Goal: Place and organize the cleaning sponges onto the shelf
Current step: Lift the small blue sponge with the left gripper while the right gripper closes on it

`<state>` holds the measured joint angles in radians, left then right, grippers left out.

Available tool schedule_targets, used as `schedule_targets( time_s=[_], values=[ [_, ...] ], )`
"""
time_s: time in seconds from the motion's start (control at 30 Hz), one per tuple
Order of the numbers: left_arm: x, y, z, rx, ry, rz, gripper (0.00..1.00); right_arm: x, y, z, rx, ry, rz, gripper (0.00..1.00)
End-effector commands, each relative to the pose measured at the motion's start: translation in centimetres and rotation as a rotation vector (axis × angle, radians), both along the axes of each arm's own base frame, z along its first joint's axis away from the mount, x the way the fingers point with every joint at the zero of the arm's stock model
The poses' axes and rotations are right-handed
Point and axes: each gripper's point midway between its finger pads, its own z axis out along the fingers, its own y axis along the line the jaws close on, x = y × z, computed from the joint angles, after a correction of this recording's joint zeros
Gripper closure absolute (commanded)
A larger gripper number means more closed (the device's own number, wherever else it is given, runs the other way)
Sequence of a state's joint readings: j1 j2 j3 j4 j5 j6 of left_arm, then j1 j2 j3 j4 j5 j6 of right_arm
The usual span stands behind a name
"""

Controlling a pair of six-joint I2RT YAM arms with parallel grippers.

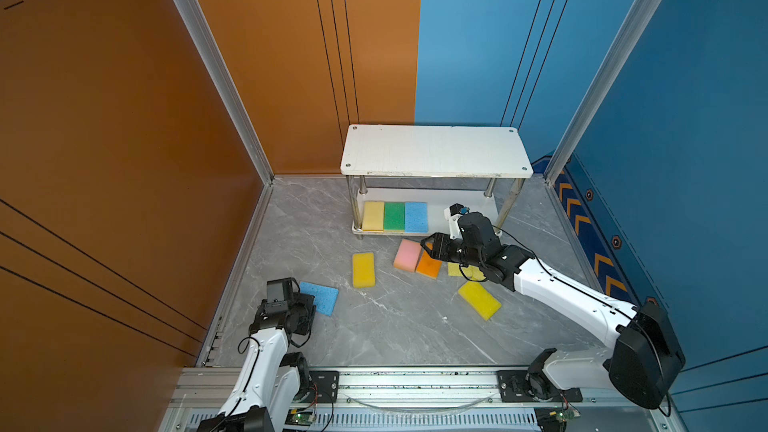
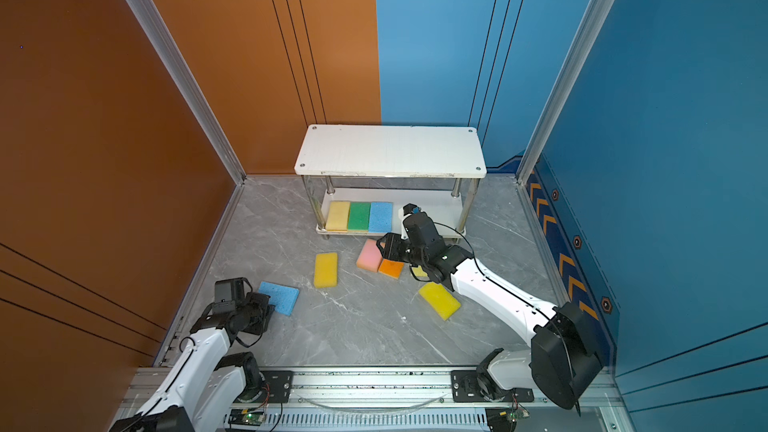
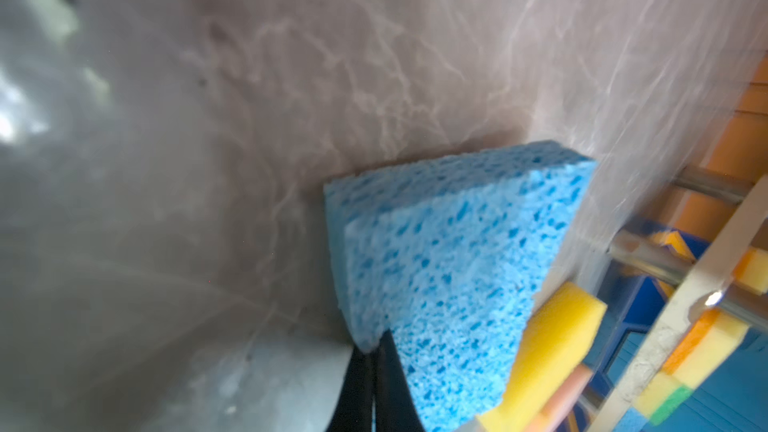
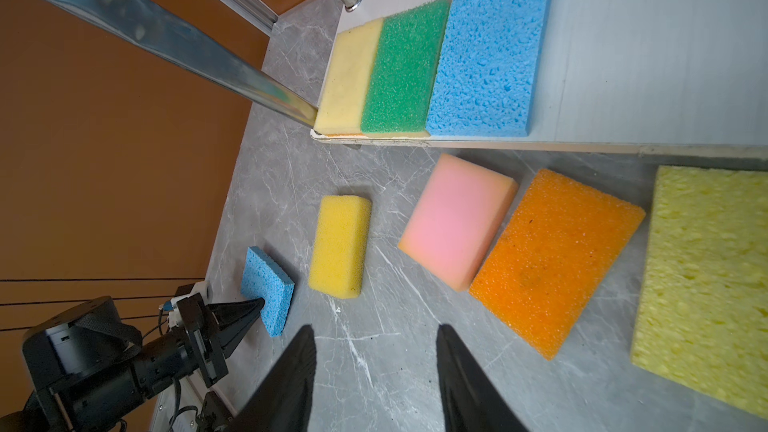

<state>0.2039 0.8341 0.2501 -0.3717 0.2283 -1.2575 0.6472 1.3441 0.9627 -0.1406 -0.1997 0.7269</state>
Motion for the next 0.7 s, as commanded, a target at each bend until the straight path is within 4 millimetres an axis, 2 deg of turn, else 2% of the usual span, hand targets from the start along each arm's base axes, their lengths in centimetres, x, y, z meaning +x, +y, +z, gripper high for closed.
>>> schedule_targets(
  time_s=[0.0,0.1,0.23,0.33,0.37,0.43,0.53,0.67],
  values=[
    [-1.3,-1.1,-1.8,-0.055,0.046,-0.044,1.0,0.3,-0.1,0.2,0.012,-0.008,-0.022,0.51],
    [-0.4,-1.7,-1.0,-0.065,0.001,-0.103,1.0,0.0,0.5,0.2,0.014,0.0,0.004,0.51],
    [1.6,-3.0,1.6,-0.061,-0.096,-0.256,1.0,-0.9,1.7,0.1,-0.012,0.016,0.08,0.51],
    [2.6,-5.5,3.5,-0.108,-0.151,-0.433,1.0,-1.9,3.4,-0.4,-0.038,0.053,0.183,0.5],
    [2.7,-6.8,4.0,-0.151,-0.161,-0.488,1.0,-3.1,4.9,-0.7,-0.042,0.075,0.254,0.5],
    [2.9,-9.1,4.8,-0.186,-0.188,-0.594,1.0,-4.2,6.8,-1.5,-0.025,0.127,0.349,0.44],
    [2.6,-12.2,6.1,-0.183,-0.22,-0.747,1.0,-5.6,9.3,-2.6,-0.011,0.18,0.455,0.39],
    [2.3,-15.1,8.5,-0.176,-0.314,-0.868,1.0,-6.9,12.0,-3.5,-0.02,0.197,0.532,0.38]
  ],
)
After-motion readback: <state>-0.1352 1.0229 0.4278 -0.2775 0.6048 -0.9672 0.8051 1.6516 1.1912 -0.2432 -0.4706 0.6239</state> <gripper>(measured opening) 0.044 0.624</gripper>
